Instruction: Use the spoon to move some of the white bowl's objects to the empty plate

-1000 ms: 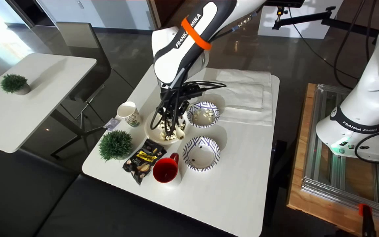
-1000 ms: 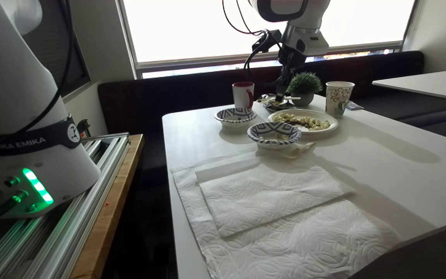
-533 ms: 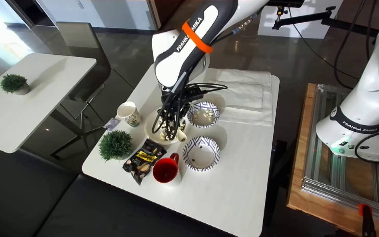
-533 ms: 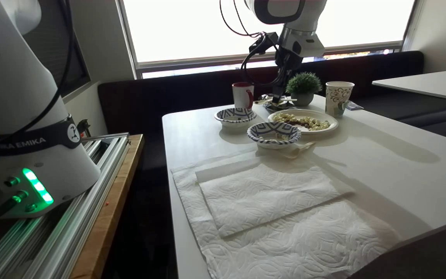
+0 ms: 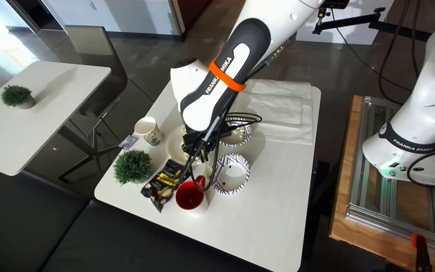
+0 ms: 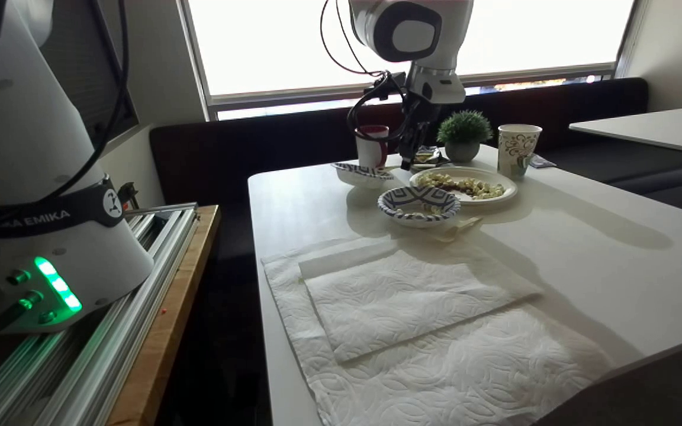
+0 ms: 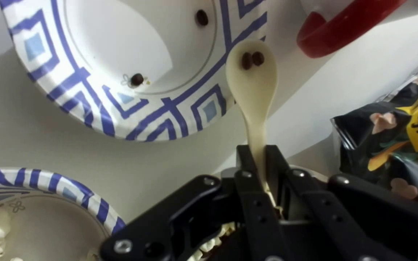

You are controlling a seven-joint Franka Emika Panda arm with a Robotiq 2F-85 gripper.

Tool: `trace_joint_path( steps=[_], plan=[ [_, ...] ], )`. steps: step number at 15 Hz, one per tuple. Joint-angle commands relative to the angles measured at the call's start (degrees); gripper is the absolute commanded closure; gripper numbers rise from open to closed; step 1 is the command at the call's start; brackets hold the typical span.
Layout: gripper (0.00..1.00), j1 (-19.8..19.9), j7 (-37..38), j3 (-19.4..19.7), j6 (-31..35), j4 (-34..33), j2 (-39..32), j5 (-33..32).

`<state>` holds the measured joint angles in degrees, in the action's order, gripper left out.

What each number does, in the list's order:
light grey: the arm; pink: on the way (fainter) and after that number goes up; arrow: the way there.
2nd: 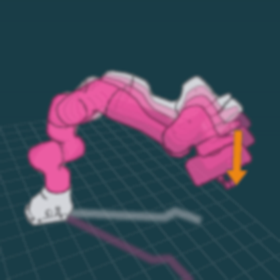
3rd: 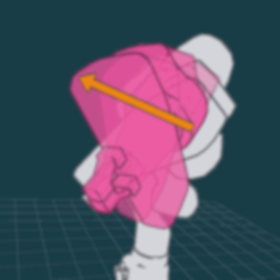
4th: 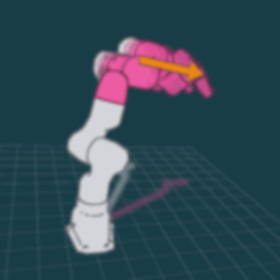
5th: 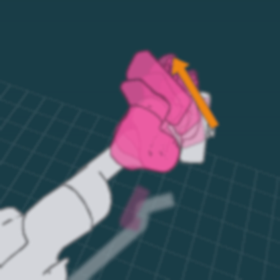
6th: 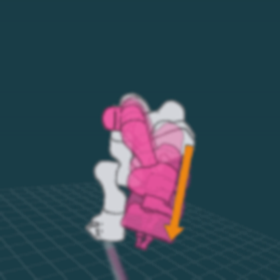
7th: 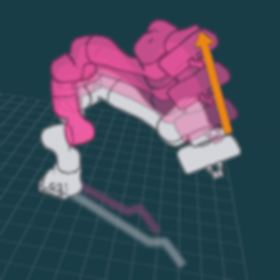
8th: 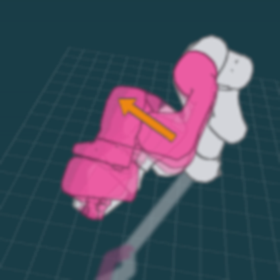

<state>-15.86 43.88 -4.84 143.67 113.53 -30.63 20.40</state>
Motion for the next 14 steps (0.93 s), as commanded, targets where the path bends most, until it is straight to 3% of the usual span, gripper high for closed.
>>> trace_joint_path(
  steps=[1, 5, 14],
  plan=[
    [0.97, -2.7, 6.2, 1.5, 1.7, 0.5, 0.8, -3.4],
    [0.97, -3.7, 9.5, 1.4, 2.4, 1.6, 2.9, -5.7],
    [0.97, -0.6, 7.2, 0.1, -0.7, 6.6, 9.3, -4.7]
  ],
)
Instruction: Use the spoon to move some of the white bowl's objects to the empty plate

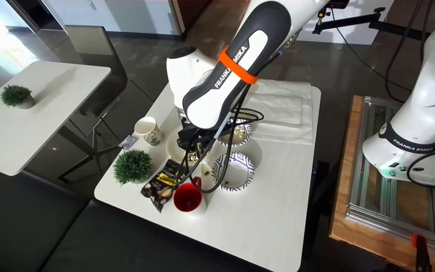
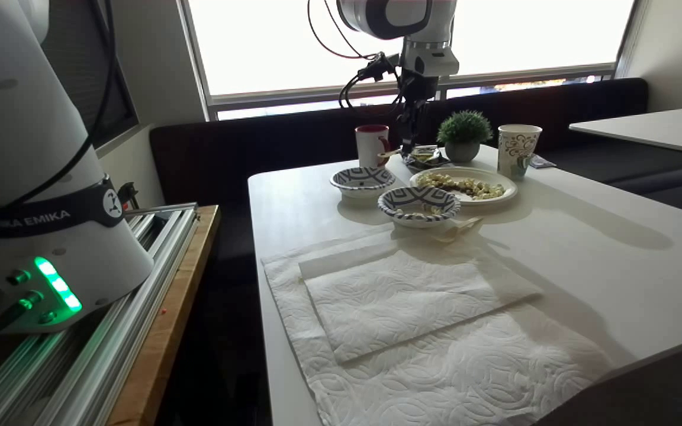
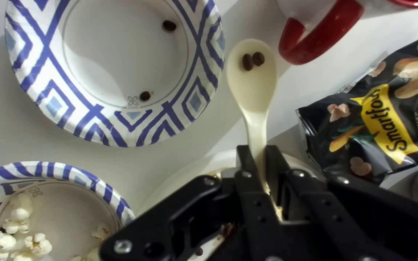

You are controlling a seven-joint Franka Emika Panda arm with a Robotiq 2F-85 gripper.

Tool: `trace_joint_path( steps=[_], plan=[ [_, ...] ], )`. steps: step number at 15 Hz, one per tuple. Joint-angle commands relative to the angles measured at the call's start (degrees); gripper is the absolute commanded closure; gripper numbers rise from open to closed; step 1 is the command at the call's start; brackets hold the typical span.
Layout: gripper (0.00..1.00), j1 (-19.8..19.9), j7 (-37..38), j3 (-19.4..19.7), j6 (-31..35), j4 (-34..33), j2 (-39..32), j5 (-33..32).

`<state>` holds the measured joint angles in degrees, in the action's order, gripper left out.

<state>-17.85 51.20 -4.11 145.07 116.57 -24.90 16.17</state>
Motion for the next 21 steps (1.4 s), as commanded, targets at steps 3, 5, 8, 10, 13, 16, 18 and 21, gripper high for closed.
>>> trace_joint_path(
  steps=[3, 5, 8, 10, 13, 16, 18, 21],
  plan=[
    [0.97, 1.1, 2.0, 0.2, -5.1, 5.0, 4.4, -2.3],
    [0.97, 0.2, 4.4, 1.0, -6.8, 5.8, 4.8, -4.6],
    [0.97, -2.5, 12.4, 2.8, -7.4, 6.8, 5.6, -12.1],
    [0.97, -4.6, 18.9, 3.8, -7.6, 7.1, 6.2, -18.4],
    [0.97, -7.8, 30.0, 4.8, -9.3, 7.0, 7.0, -28.1],
    [0.97, -10.0, 41.8, 4.6, -12.9, 6.3, 7.7, -37.1],
    [0.97, -10.2, 47.8, 3.7, -16.3, 5.7, 8.1, -41.7],
    [0.97, -10.4, 55.8, 2.2, -21.5, 4.4, 7.9, -47.4]
  ],
)
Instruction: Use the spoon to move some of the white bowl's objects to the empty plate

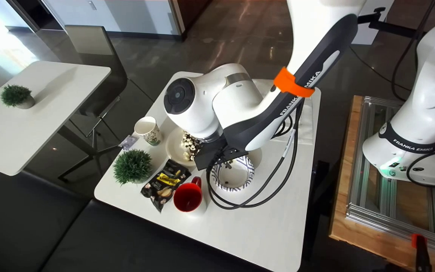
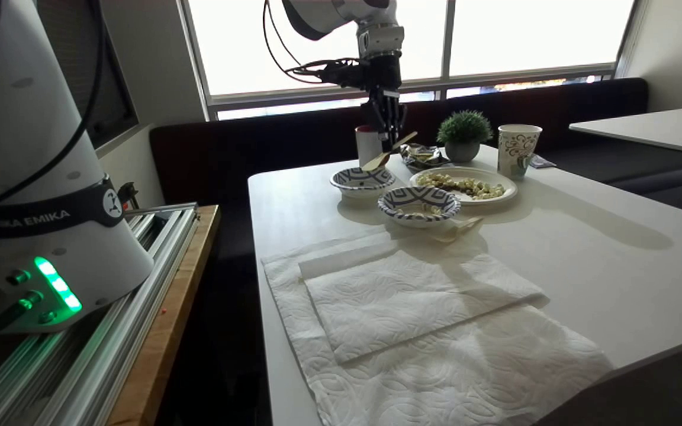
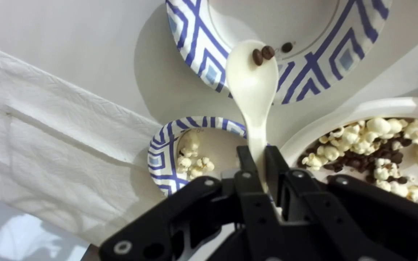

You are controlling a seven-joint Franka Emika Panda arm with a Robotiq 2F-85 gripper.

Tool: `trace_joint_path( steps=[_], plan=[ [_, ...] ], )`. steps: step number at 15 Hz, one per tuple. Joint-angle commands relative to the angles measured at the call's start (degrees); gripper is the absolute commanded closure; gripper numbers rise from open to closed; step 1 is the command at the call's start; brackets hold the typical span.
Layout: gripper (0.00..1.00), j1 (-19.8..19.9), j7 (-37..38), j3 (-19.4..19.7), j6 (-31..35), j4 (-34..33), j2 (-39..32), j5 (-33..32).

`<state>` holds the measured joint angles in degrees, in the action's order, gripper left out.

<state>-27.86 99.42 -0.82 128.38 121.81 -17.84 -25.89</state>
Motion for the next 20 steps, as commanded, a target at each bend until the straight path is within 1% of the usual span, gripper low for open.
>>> trace_joint_path(
  steps=[1, 6, 7, 8, 9, 11, 14, 16, 18, 19, 20],
  plan=[
    [0.97, -0.1, 9.0, -1.9, -6.2, -1.3, 0.7, -5.7],
    [0.97, 0.2, 15.7, -4.7, -11.1, -3.3, -0.1, -8.1],
    [0.97, 0.4, 16.4, -5.1, -12.1, -3.7, -0.3, -7.9],
    [0.97, 1.2, 14.9, -5.9, -12.0, -3.6, 0.1, -6.8],
    [0.97, 2.3, 12.7, -6.5, -9.9, -2.6, 1.2, -5.7],
    [0.97, 5.1, 7.6, -7.3, -2.3, 0.4, 3.8, -4.1],
    [0.97, 9.1, 0.9, -7.2, 8.8, 4.5, 7.3, -1.6],
    [0.97, 12.4, -6.5, -7.0, 16.0, 7.8, 9.9, 2.4],
    [0.97, 16.1, -16.1, -7.6, 22.2, 11.1, 12.4, 9.5],
    [0.97, 20.4, -20.6, -11.0, 24.6, 12.7, 13.3, 13.0],
    [0.97, 23.8, -25.2, -13.8, 26.6, 14.1, 14.0, 17.5]
  ],
)
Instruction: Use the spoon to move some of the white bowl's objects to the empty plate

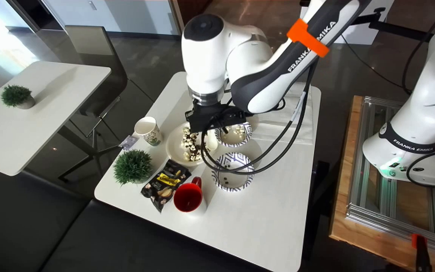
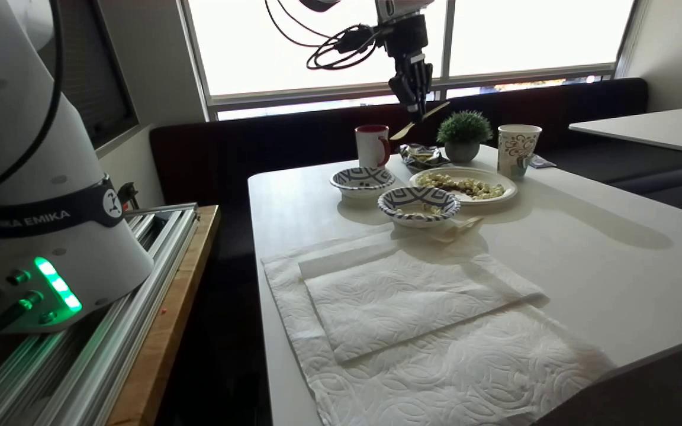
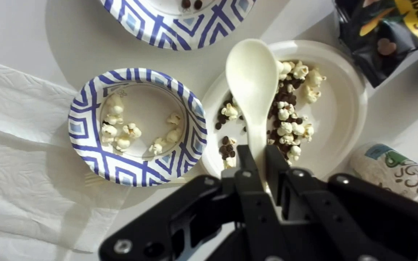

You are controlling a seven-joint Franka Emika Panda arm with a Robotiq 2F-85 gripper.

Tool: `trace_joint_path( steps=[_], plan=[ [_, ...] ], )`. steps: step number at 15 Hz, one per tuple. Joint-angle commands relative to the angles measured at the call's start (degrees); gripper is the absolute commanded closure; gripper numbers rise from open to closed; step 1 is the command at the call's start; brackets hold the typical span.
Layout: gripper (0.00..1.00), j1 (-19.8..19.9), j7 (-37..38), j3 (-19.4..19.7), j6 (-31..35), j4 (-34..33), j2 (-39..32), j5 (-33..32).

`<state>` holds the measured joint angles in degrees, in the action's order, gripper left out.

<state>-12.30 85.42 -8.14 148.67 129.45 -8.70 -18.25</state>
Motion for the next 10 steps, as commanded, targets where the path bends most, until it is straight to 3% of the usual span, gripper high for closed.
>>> trace_joint_path(
  steps=[1, 4, 7, 8, 9, 10],
  plan=[
    [0.97, 12.5, -15.9, -10.5, 7.4, 7.2, 5.4, 14.6],
    [0.97, 25.6, -29.7, -23.5, 5.6, 3.5, 2.9, 28.5],
    [0.97, 34.8, -42.9, -31.2, 0.4, -0.6, 2.4, 40.6],
    [0.97, 20.5, -37.5, -18.1, 3.6, 2.5, 3.8, 36.8],
    [0.87, 20.5, -39.3, -17.4, 2.9, 1.8, 3.9, 37.9],
    [0.87, 17.8, -39.1, -14.3, 3.0, 1.7, 3.8, 37.7]
  ],
)
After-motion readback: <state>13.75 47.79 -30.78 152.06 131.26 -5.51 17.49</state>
